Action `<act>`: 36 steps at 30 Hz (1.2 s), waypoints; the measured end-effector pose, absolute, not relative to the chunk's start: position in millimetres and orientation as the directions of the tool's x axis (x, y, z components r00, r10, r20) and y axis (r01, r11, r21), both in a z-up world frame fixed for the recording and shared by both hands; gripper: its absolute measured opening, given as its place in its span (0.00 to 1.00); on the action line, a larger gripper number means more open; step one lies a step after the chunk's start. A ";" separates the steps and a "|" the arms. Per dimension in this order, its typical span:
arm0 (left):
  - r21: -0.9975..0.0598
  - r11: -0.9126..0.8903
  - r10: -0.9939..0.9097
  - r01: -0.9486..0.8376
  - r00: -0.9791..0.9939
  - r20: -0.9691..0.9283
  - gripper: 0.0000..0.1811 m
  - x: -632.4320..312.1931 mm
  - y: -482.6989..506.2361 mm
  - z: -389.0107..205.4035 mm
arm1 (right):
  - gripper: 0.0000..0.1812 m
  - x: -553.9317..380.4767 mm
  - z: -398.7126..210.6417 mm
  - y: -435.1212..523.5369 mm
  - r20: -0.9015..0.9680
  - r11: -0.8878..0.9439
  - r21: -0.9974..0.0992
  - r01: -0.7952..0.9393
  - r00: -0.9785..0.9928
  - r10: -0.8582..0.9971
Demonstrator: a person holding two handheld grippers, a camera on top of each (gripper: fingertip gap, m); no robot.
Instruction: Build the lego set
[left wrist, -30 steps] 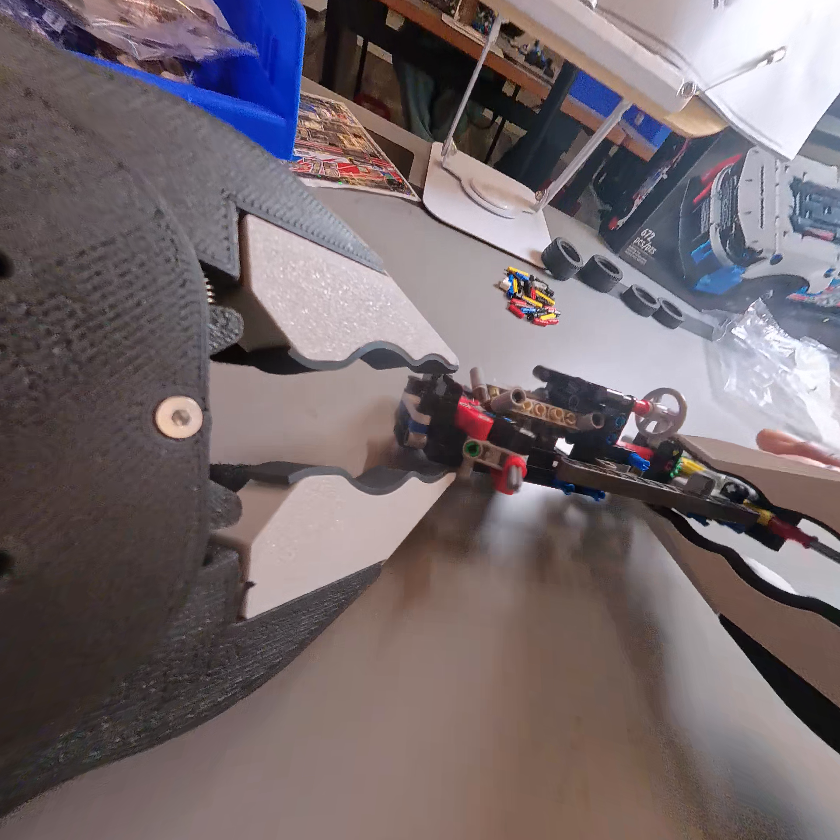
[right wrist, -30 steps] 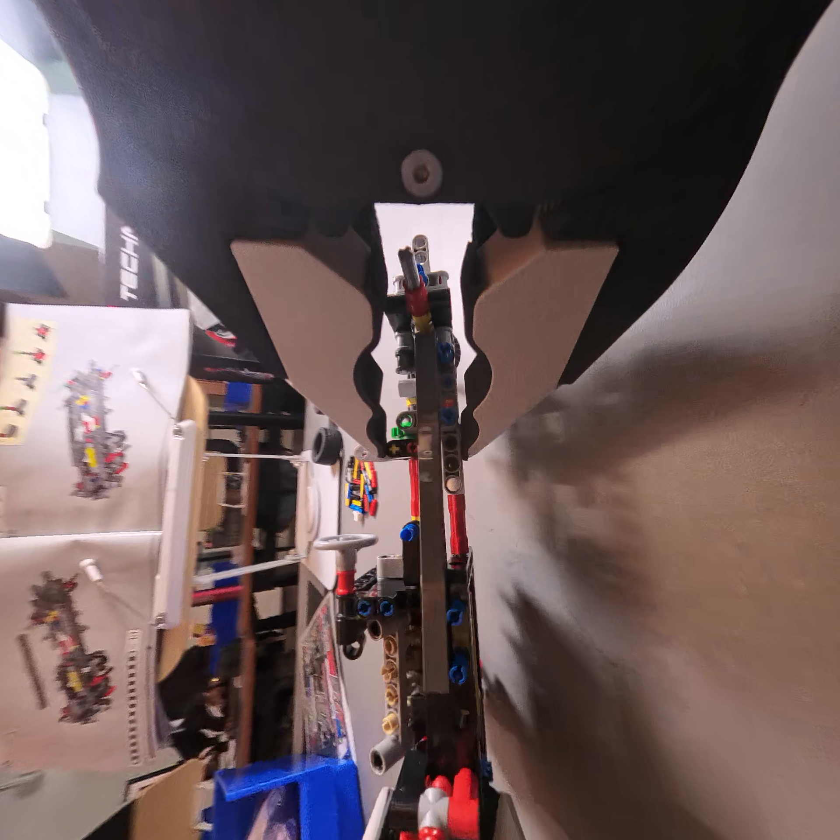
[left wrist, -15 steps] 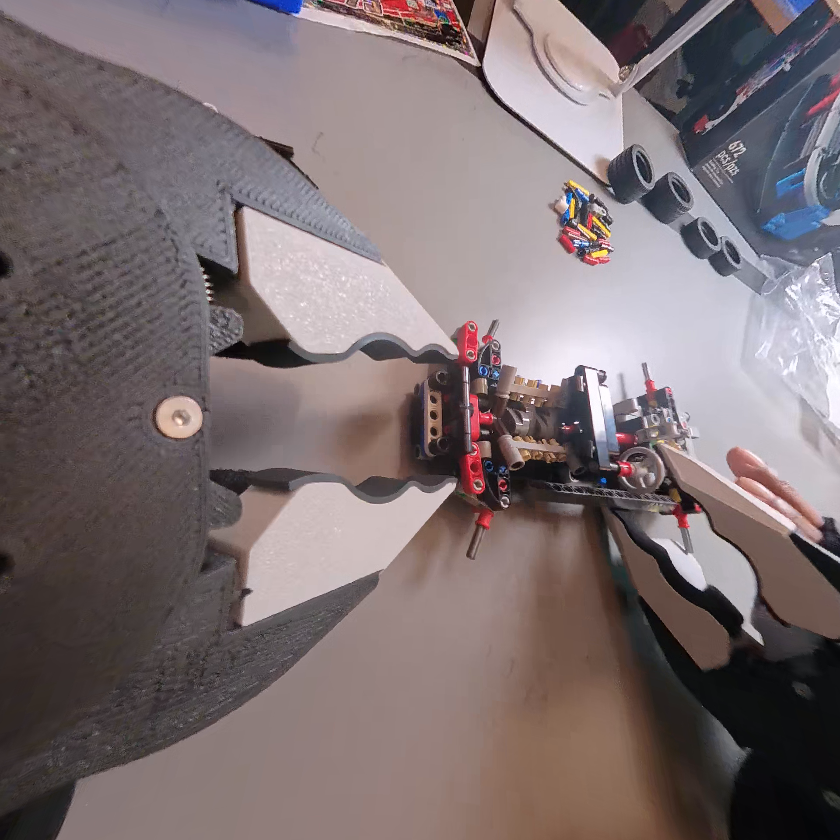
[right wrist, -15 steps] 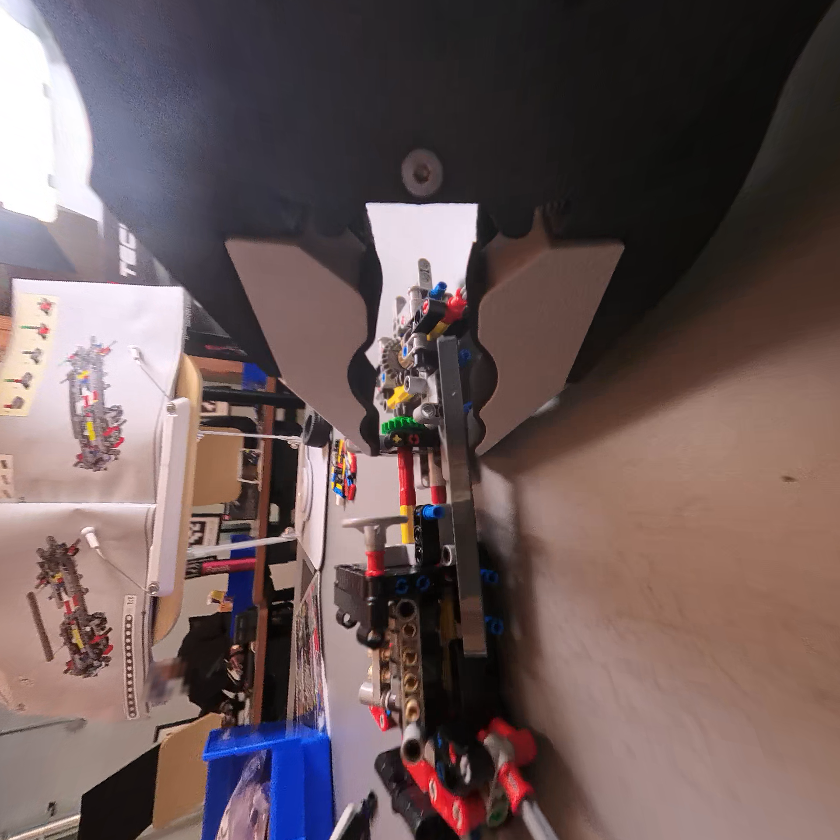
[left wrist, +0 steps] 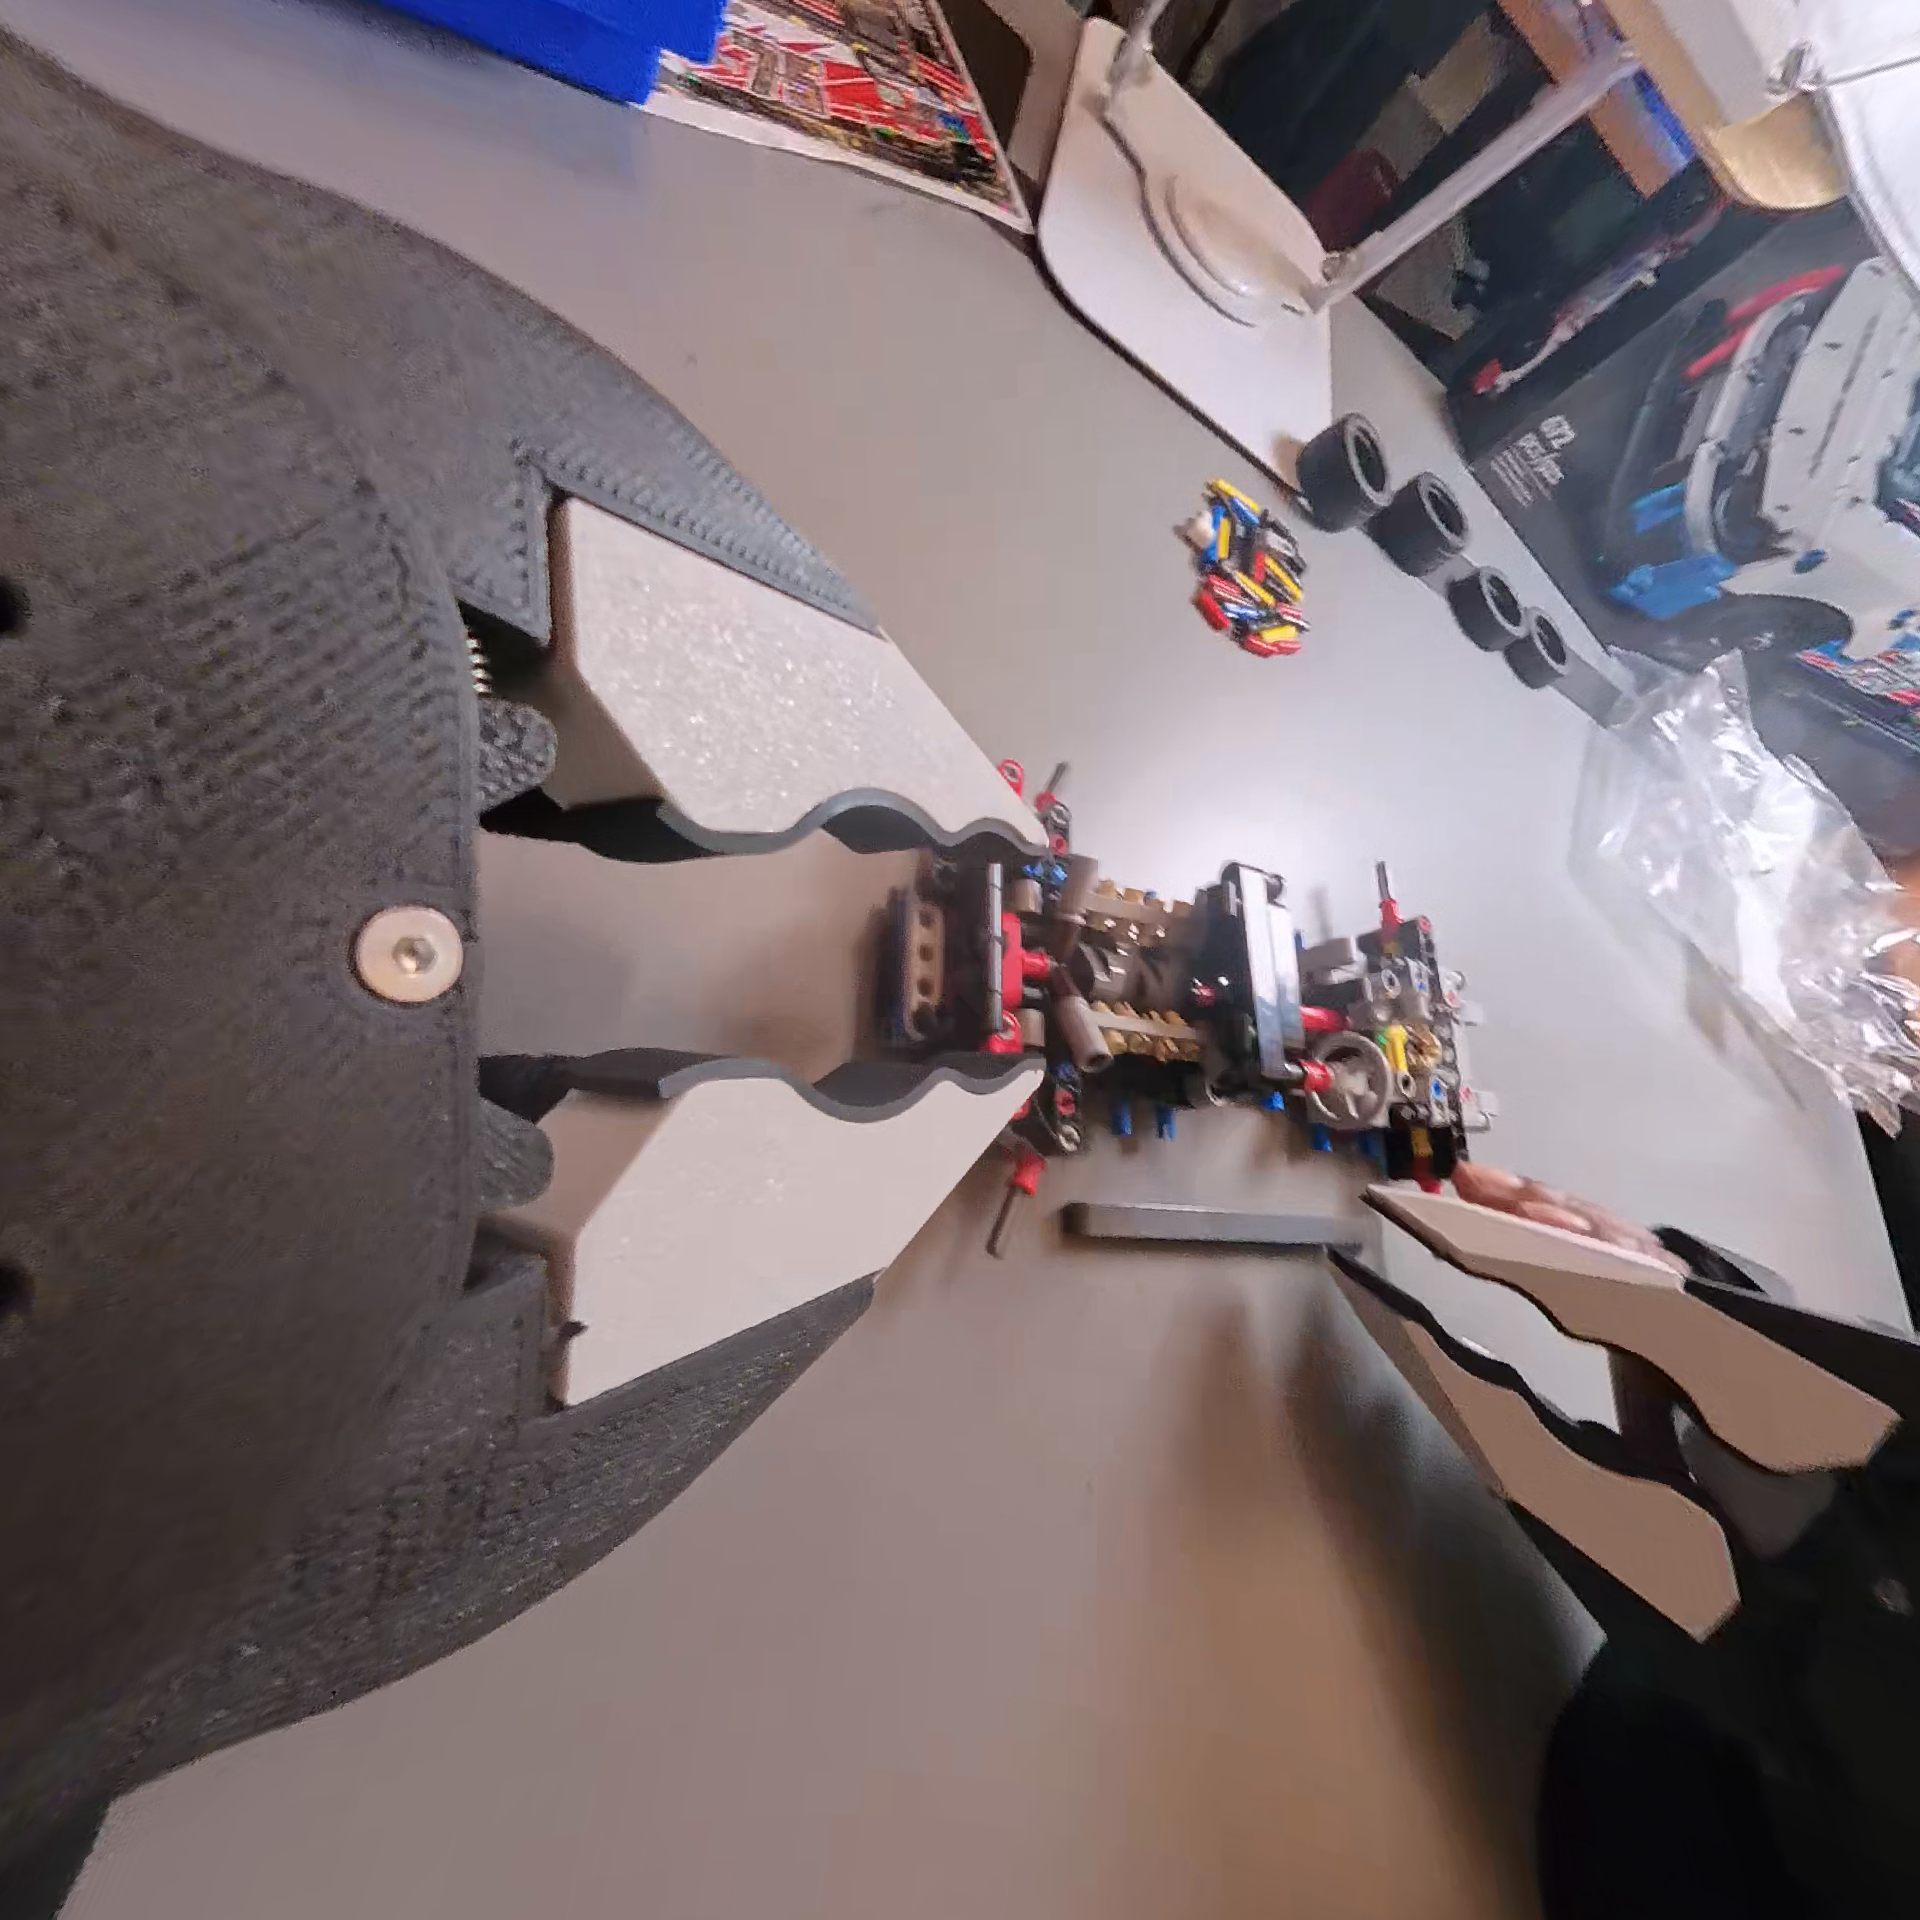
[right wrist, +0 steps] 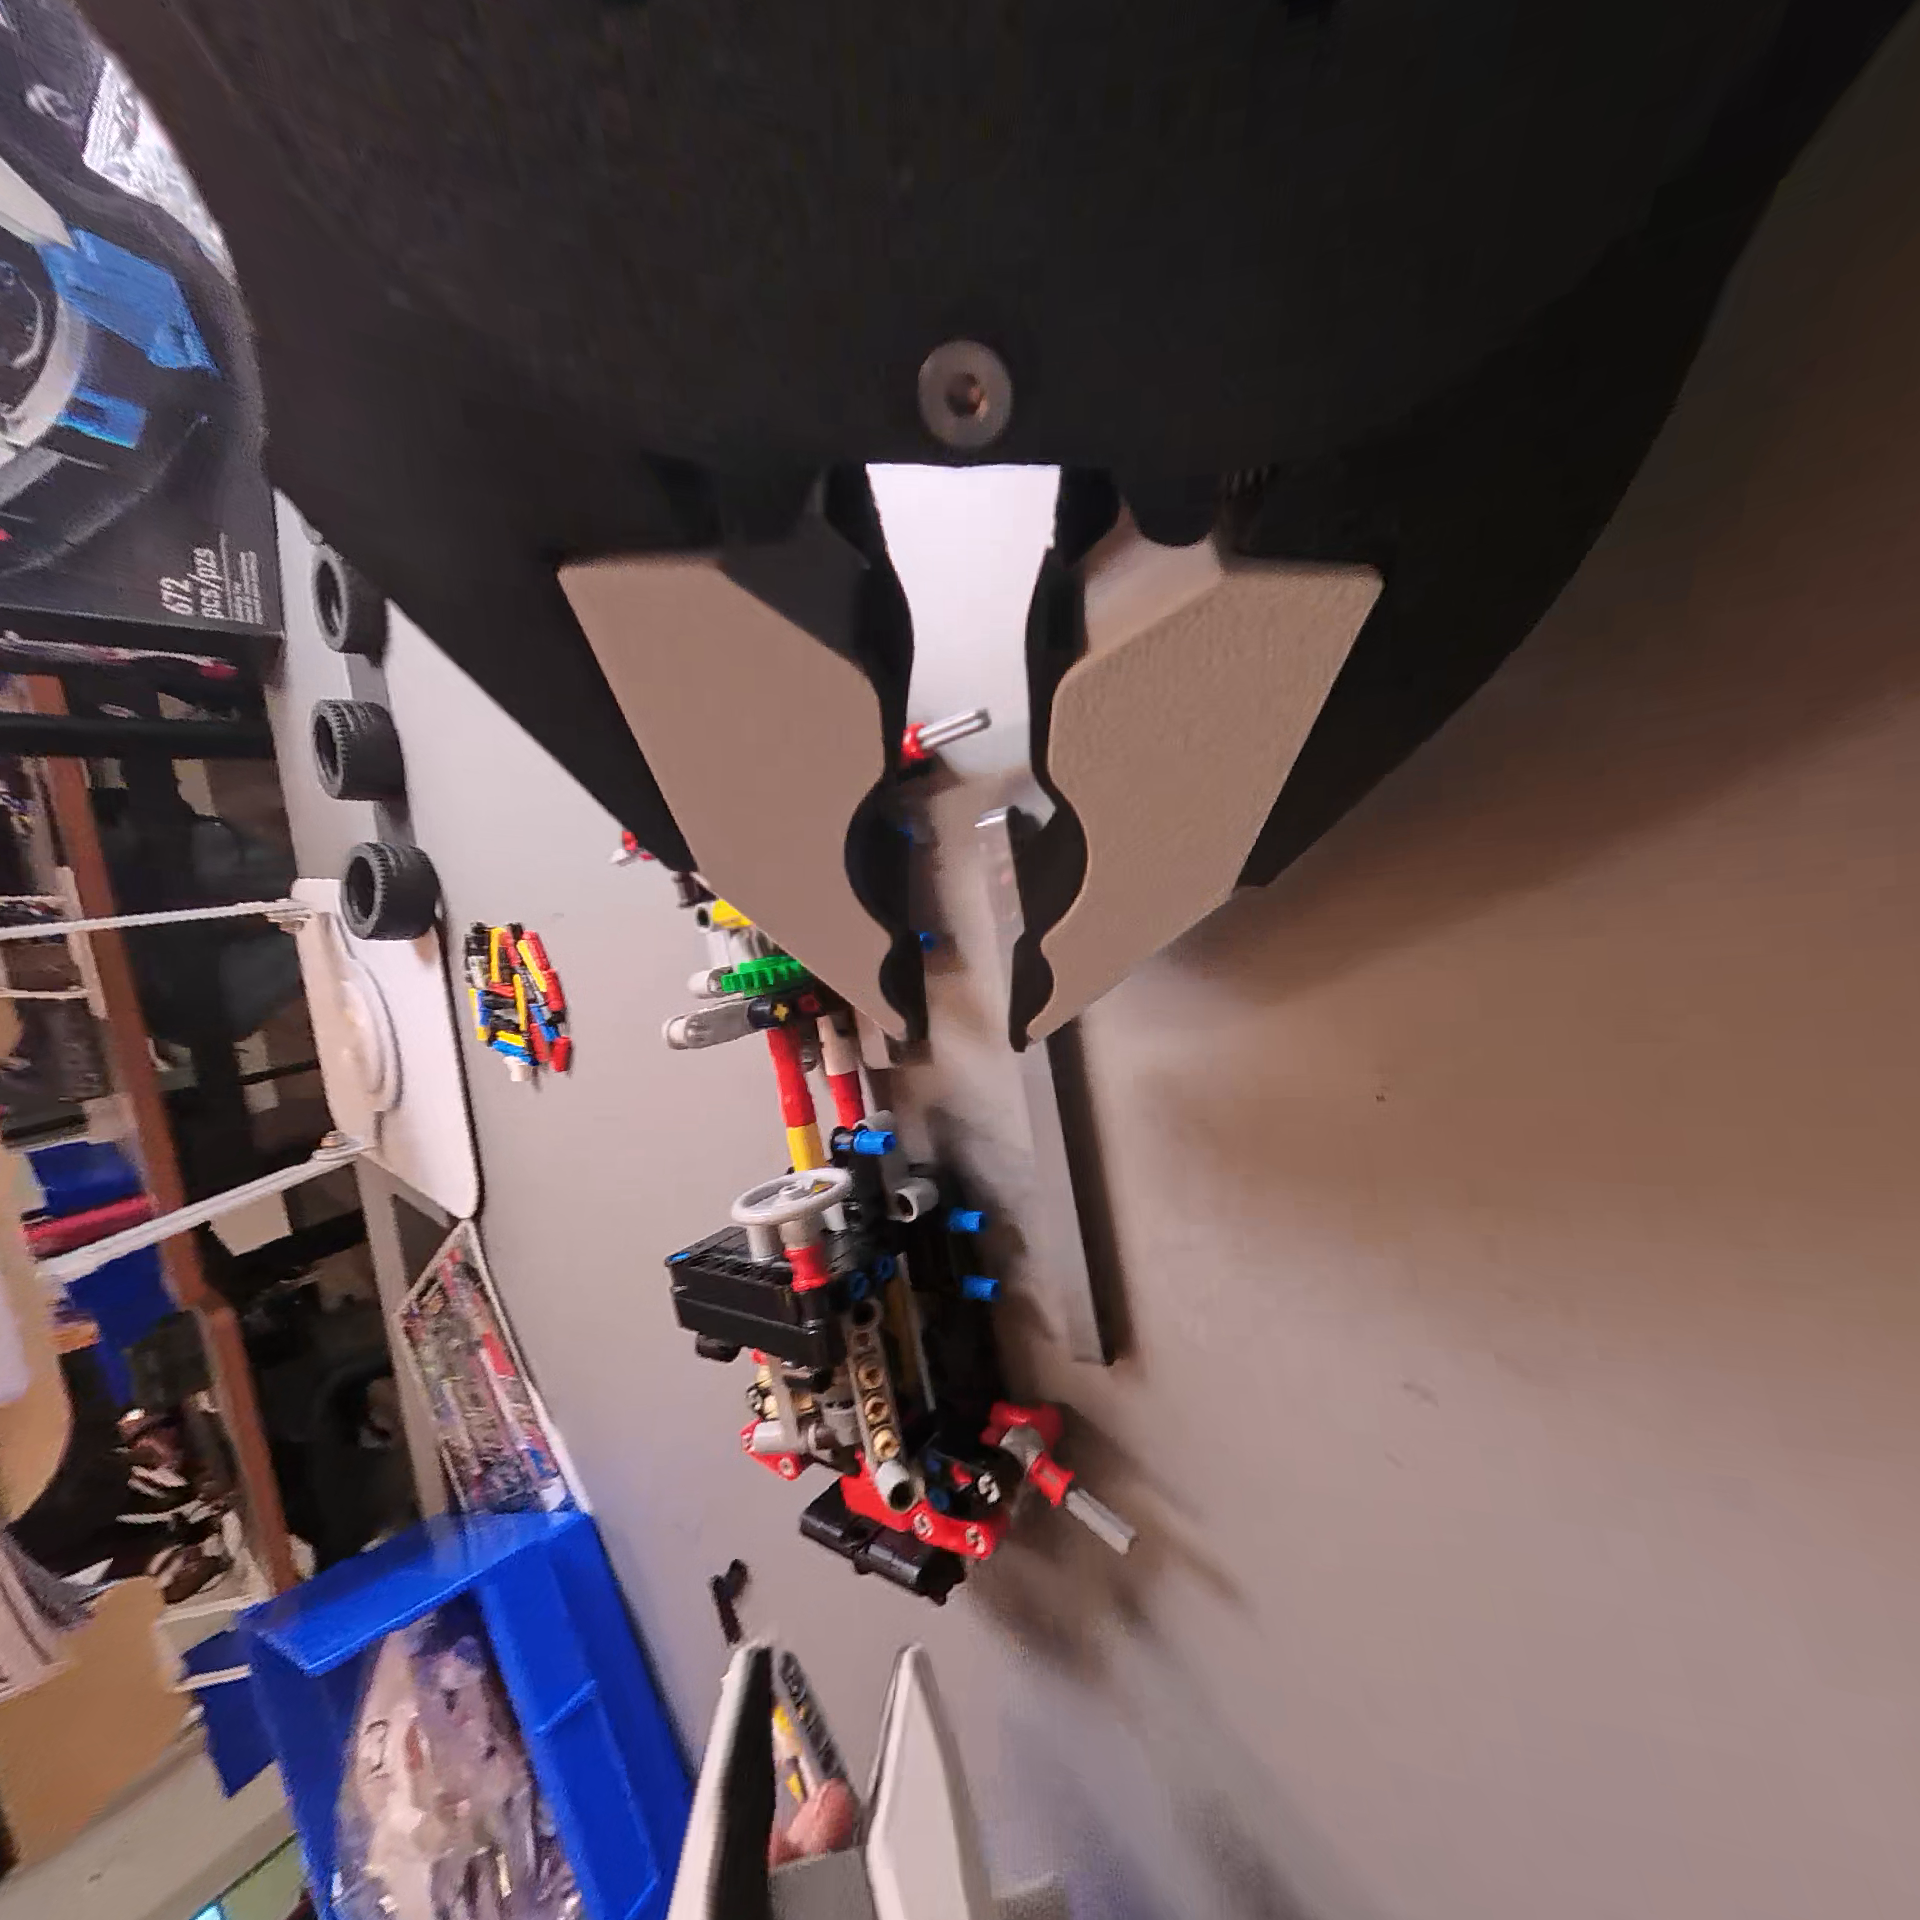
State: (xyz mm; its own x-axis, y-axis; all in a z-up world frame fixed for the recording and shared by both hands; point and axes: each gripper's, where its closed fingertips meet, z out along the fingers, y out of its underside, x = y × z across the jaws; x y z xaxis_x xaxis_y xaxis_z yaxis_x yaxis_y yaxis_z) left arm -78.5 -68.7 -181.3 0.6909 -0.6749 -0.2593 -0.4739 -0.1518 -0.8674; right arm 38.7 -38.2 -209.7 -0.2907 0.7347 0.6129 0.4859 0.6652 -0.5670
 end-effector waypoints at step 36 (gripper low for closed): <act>-0.404 -0.345 -0.890 -0.847 0.432 -0.148 0.64 -43.7 -11.7 -213.0 | 0.02 28.2 -224.7 -14.2 0.310 0.482 -0.454 0.749 -0.375 0.874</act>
State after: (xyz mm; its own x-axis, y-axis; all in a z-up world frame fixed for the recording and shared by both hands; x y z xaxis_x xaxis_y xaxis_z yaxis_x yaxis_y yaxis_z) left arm -43.7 -11.7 -213.0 0.4323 -0.8896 -0.1475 -0.8474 -0.3448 -0.4038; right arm 28.2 -14.2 -224.7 -0.3746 0.8737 0.3103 0.7491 0.4824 -0.4541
